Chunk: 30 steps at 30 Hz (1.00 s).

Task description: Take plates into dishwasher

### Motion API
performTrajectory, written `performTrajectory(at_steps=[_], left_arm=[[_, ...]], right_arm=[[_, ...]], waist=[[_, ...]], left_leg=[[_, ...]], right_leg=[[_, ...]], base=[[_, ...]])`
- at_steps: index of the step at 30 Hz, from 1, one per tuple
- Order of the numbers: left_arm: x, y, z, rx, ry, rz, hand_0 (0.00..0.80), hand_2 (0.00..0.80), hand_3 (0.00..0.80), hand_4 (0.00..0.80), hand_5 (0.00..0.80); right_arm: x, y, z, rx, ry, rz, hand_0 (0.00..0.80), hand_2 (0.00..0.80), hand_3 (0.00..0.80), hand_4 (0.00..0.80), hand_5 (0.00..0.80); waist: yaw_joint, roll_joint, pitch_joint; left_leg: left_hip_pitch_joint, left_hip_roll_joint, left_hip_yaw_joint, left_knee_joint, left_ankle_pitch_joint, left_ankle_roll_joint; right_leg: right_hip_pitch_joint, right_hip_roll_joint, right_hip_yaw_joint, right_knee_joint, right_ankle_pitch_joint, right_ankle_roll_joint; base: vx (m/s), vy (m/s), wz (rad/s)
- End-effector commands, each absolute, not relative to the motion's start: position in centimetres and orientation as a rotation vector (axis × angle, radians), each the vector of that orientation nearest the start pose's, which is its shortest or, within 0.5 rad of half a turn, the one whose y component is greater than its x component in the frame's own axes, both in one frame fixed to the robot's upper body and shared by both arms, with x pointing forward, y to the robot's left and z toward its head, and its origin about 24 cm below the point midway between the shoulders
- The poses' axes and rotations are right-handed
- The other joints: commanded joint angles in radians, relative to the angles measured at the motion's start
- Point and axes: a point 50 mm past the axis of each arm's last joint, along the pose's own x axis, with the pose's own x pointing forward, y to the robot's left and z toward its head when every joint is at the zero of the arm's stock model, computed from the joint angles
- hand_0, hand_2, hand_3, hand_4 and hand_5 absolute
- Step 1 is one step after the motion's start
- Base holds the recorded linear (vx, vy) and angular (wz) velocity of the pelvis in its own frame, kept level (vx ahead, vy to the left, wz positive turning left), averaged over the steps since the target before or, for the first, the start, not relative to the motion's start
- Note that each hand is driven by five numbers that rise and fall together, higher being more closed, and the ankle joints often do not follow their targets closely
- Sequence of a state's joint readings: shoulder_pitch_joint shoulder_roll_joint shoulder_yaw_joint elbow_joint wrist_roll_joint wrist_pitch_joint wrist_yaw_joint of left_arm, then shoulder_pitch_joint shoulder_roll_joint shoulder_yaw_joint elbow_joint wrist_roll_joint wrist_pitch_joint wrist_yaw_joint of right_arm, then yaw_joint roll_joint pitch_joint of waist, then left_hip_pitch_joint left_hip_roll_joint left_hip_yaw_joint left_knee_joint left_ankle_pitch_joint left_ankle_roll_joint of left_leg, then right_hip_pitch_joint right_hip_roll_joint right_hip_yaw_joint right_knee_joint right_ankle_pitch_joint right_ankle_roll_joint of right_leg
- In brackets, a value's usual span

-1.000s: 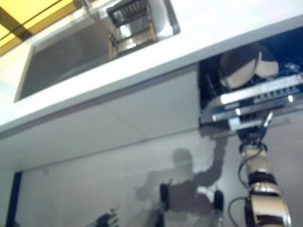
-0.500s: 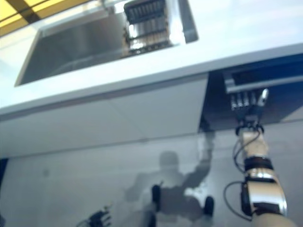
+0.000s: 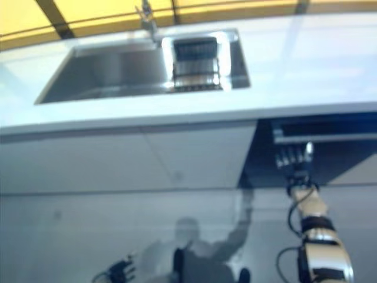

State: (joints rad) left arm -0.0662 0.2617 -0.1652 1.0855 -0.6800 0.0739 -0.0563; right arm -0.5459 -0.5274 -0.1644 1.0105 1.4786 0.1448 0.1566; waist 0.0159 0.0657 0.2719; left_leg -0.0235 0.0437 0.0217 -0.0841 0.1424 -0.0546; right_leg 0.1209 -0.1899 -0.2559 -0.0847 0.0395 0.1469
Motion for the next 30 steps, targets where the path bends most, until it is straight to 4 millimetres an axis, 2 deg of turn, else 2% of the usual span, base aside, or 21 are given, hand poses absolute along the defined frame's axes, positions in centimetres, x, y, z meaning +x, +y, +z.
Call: performTrajectory(at_steps=[1, 5, 8, 11, 15, 20, 23, 26, 30], left_arm=[[13.5, 24.2, -14.5, -0.261, 1.063, 0.329, 0.000, 0.000, 0.000, 0.000, 0.000], [12.1, 24.4, -15.1, -0.231, 1.122, 0.344, 0.000, 0.000, 0.000, 0.000, 0.000], [11.0, 24.4, -15.5, -0.215, 1.182, 0.365, 0.000, 0.000, 0.000, 0.000, 0.000], [10.5, 24.0, -15.8, -0.217, 1.204, 0.370, 0.000, 0.000, 0.000, 0.000, 0.000], [9.7, 23.3, -16.2, -0.238, 1.234, 0.377, 0.000, 0.000, 0.000, 0.000, 0.000], [8.7, 22.5, -16.6, -0.224, 1.287, 0.324, 0.000, 0.000, 0.000, 0.000, 0.000], [8.1, 22.1, -16.8, -0.194, 1.315, 0.273, 0.000, 0.000, 0.000, 0.000, 0.000], [7.6, 22.1, -16.9, -0.072, 1.333, 0.218, 0.000, 0.000, 0.000, 0.000, 0.000], [7.4, 21.7, -17.0, -0.097, 1.343, 0.290, 0.000, 0.000, 0.000, 0.000, 0.000]], right_arm=[[30.3, -31.3, 0.9, 1.063, 0.235, -0.393, 0.000, 0.000, 0.000, 0.000, 0.000], [26.9, -29.7, -4.2, 0.946, 0.481, -0.423, 0.000, 0.000, 0.000, 0.000, 0.000], [23.3, -28.1, -8.1, 0.855, 0.670, -0.412, 0.000, 0.000, 0.000, 0.000, 0.000], [20.0, -26.2, -10.9, 0.772, 0.833, -0.389, 0.000, 0.000, 0.000, 0.000, 0.000], [16.2, -23.5, -13.7, 0.714, 1.000, -0.372, 0.000, 0.000, 0.000, 0.000, 0.000], [11.4, -21.2, -15.9, 0.740, 1.187, -0.354, 0.000, 0.000, 0.000, 0.000, 0.000], [9.5, -20.2, -16.4, 0.792, 1.237, -0.347, 0.000, 0.000, 0.000, 0.000, 0.000], [8.3, -19.6, -16.7, 0.784, 1.292, -0.314, 0.000, 0.000, 0.000, 0.000, 0.000], [8.2, -19.1, -16.9, 0.775, 1.307, -0.299, 0.000, 0.000, 0.000, 0.000, 0.000]], waist=[[0.031, -0.016, -0.074], [0.028, -0.032, -0.123], [0.021, -0.042, -0.158], [0.013, -0.048, -0.180], [0.006, -0.053, -0.204], [-0.007, -0.054, -0.215], [-0.011, -0.053, -0.218], [-0.015, -0.051, -0.218], [-0.013, -0.051, -0.215]], left_leg=[[0.078, -0.034, 0.039, 0.031, -0.146, 0.064], [0.115, -0.025, 0.039, -0.003, -0.139, 0.063], [0.116, -0.021, 0.039, -0.003, -0.143, 0.057], [0.108, -0.021, 0.043, -0.003, -0.140, 0.052], [0.102, -0.019, 0.059, -0.003, -0.141, 0.049], [0.111, -0.019, 0.072, -0.003, -0.154, 0.054], [0.116, -0.021, 0.075, -0.003, -0.160, 0.059], [0.121, -0.022, 0.077, -0.003, -0.167, 0.064], [0.128, -0.022, 0.077, -0.003, -0.171, 0.067]], right_leg=[[-0.057, 0.102, -0.010, 0.151, -0.126, -0.158], [-0.007, 0.113, 0.006, 0.080, -0.095, -0.148], [0.022, 0.119, 0.015, 0.021, -0.066, -0.139], [0.024, 0.120, 0.020, -0.003, -0.049, -0.127], [0.008, 0.116, 0.026, -0.003, -0.047, -0.118], [0.017, 0.114, 0.022, -0.003, -0.054, -0.117], [0.021, 0.113, 0.025, -0.003, -0.058, -0.115], [0.024, 0.113, 0.029, -0.003, -0.062, -0.114], [0.031, 0.114, 0.029, -0.003, -0.067, -0.112]], base=[[0.138, 0.023, 0.02], [0.117, 0.037, 0.01], [0.090, 0.051, -0.02], [0.050, 0.060, -0.02], [0.043, 0.065, -0.04], [0.051, 0.047, -0.08], [0.041, 0.030, -0.03], [0.000, 0.000, 0.00], [0.000, 0.000, 0.00]])
